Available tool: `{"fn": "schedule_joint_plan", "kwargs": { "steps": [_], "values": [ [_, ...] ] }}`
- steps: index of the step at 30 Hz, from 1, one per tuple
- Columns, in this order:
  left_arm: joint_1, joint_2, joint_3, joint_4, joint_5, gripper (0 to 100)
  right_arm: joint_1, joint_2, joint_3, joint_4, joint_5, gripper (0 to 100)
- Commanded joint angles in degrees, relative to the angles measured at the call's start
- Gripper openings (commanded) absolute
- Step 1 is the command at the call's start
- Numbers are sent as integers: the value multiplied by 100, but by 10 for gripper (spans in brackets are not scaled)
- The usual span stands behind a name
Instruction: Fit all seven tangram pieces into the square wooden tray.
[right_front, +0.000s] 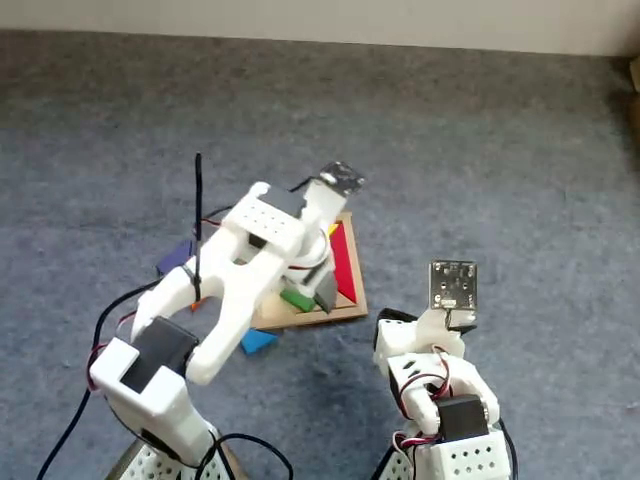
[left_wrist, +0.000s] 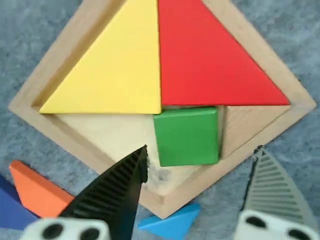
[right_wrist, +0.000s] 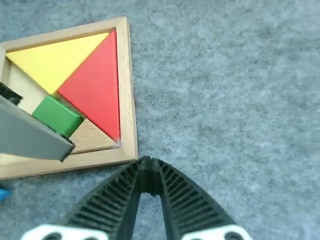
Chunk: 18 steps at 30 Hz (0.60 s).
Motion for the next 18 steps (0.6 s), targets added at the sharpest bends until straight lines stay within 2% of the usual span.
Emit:
{"fn": "schedule_joint_plan", "kwargs": {
  "steps": [1,9,16,18],
  "values": [
    [-303,-31,-233,35,44,319,84,22,778,13,62,4],
    [-479,-145,-347,123,26,319,92,22,778,13,62,4],
    [-945,-1473,-286,1002,-26,319,92,22,778,13,62,4],
    [-1068,-1921,-48,1125,-316,319,92,22,778,13,62,4]
  ]
}}
